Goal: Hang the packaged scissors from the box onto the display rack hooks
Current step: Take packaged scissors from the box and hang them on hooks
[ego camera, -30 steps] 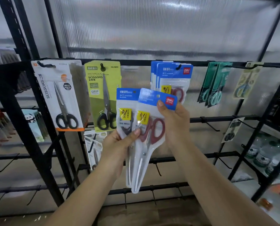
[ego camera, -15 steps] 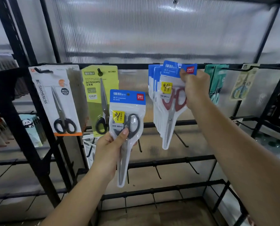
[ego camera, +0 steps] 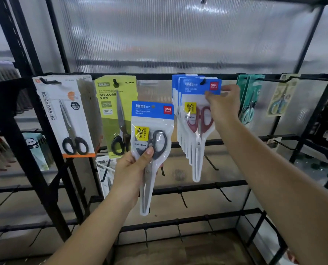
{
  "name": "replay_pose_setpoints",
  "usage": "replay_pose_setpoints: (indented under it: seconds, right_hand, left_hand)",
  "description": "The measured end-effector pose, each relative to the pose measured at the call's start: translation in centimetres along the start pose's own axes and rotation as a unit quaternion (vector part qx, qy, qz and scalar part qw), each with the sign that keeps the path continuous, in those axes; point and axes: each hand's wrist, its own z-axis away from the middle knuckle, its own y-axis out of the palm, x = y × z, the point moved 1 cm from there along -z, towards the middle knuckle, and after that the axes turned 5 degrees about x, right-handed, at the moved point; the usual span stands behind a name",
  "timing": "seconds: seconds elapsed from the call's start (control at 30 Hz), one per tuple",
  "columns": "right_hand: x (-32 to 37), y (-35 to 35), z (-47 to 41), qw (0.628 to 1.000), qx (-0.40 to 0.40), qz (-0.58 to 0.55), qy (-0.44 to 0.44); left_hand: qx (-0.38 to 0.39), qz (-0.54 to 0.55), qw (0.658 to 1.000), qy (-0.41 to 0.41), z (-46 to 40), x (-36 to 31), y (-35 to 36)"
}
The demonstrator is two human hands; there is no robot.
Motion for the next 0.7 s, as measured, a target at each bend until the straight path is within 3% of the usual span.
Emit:
replay_pose_setpoints:
  seconds: [0.1, 0.17, 0.27, 0.33, 0.4, 0.5, 0.6, 0.7]
  right_hand:
    - [-1.2, -0.1, 3.2, 0.99, -0.088, 0.024, -0.105]
    - [-1.5, 0.6, 5.8, 0.988, 0.002, 0.011, -0.151]
    - [-0.8, 1.9, 8.1, 0.967, 0.231, -0.08, -0.075]
    - [-0.2, 2.4, 8.5, 0.952, 0.275, -0.129, -0.048]
    - [0.4, 2.4, 8.1, 0.96, 0.234, -0.149, -0.045]
    - [0.7, 1.7, 6.5, 0.978, 0.148, -0.137, -0.06]
    - [1.0, 0.7, 4.2, 0.991, 0.057, -0.092, -0.079]
    - [1.4, -0.1, 2.2, 0.995, 0.016, -0.046, -0.088]
  left_hand:
    - [0.009, 0.009, 1.0, 0.011, 0.2, 0.0, -0.1]
    - [0.012, -0.009, 1.0, 0.023, 0.2, 0.1, -0.2]
    - [0.032, -0.05, 0.997, 0.052, 0.1, 0.2, 0.4]
    - [0.034, -0.085, 0.993, 0.071, 0.0, 0.1, 0.9]
    - [0.033, -0.194, 0.974, 0.112, -0.3, -0.1, 0.8]
    - [0.04, -0.426, 0.886, 0.181, -1.5, -0.7, -0.2]
    - [0.013, -0.513, 0.829, 0.221, -2.2, -1.6, -0.9]
    - [0.013, -0.543, 0.803, 0.246, -2.2, -1.8, -1.3]
